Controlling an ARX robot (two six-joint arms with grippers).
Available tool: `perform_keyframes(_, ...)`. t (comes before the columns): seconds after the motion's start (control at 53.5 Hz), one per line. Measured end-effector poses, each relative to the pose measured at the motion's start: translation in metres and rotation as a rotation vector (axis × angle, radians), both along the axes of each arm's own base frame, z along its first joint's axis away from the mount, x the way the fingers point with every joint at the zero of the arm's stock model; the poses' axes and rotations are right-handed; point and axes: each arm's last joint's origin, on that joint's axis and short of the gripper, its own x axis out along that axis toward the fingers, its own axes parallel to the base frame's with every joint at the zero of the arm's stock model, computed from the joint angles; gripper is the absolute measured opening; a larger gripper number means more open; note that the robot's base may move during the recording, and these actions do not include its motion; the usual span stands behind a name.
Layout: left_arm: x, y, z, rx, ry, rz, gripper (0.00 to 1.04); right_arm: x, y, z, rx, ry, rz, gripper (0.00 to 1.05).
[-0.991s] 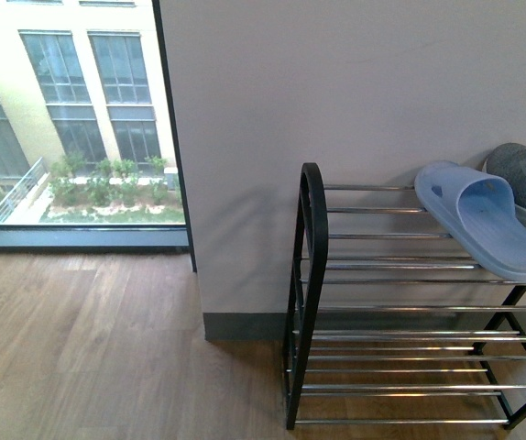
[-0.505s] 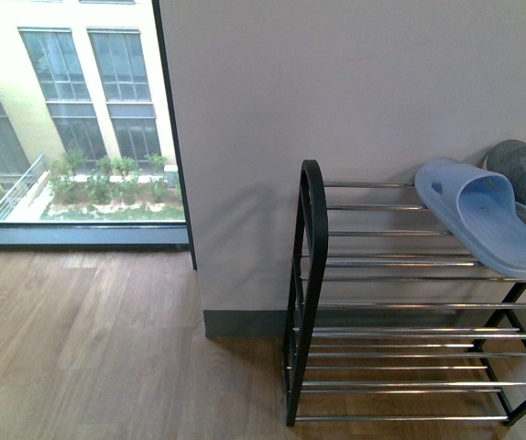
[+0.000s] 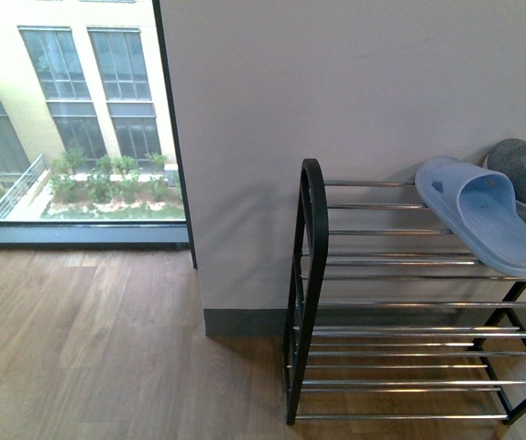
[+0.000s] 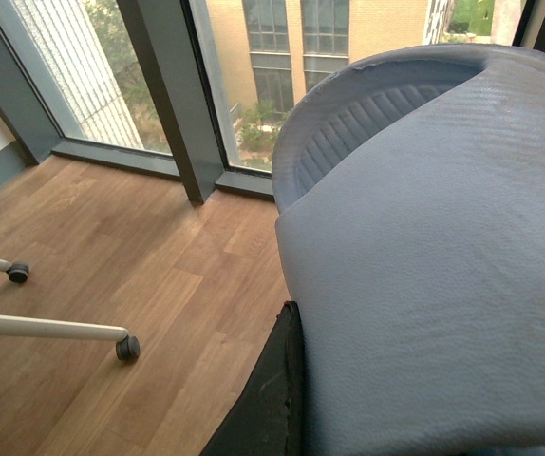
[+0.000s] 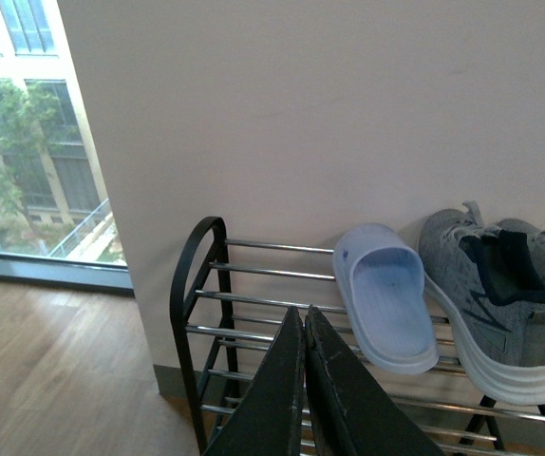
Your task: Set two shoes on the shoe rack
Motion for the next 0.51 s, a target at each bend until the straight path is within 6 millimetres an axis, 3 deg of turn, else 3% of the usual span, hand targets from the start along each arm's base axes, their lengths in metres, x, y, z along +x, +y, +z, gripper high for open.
perform_keyframes(0.505, 0.0, 0.0, 0.0, 0.0, 0.0, 0.0, 0.02, -0.011, 0.0, 0.0, 0.0, 0.0, 0.0, 0.02)
